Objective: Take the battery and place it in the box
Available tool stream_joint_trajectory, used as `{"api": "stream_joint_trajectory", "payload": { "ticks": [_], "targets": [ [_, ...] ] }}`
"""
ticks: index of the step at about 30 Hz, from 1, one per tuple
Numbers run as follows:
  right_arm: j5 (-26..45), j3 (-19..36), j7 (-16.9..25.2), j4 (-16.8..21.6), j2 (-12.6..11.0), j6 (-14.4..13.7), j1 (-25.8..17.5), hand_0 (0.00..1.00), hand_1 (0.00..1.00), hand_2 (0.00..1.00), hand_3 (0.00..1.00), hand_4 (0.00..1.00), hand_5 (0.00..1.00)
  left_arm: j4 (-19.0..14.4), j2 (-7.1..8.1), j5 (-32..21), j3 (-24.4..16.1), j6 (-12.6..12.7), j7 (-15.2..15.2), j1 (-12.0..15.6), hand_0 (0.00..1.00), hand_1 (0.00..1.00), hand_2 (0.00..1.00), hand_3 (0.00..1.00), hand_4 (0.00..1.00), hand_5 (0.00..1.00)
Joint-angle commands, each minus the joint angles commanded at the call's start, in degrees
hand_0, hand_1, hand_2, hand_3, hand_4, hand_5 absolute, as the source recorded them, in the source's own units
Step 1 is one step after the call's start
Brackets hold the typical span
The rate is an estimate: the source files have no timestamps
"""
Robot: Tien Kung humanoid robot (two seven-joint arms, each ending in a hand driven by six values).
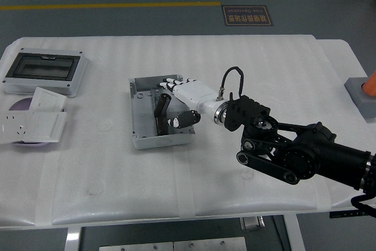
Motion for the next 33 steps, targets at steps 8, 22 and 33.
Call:
{"api": "stream_joint_trajectory", "payload": {
  "ticks": [8,22,33],
  "targets": [
    [0.07,5.22,0.05,0.49,-2.5,-0.1,-0.58,0.95,0.917,0.995,0.957,0.827,0.415,0.0,0.08,-0.28,0.27,0.1,-0.11,-0.06,0.667,0.665,0.483,0.522,0.426,0.423],
    [-0.55,24.77,0.95,-2.93,-11.6,-0.81,-9.38,0.934,0.891,0.939,0.939,0.836,0.429,0.0,-0.13,3.72,-3.76,-0.6,1.58,0.69,0.667,0.665,0.48,0.523,0.424,0.417],
    [-0.2,35.37,2.35,-4.09,-12.07,-1.25,-15.02,0.929,0.879,0.935,0.937,0.835,0.435,0.0,0.34,1.86,-2.71,-0.6,1.57,1.57,0.667,0.665,0.483,0.524,0.427,0.415]
  ]
}}
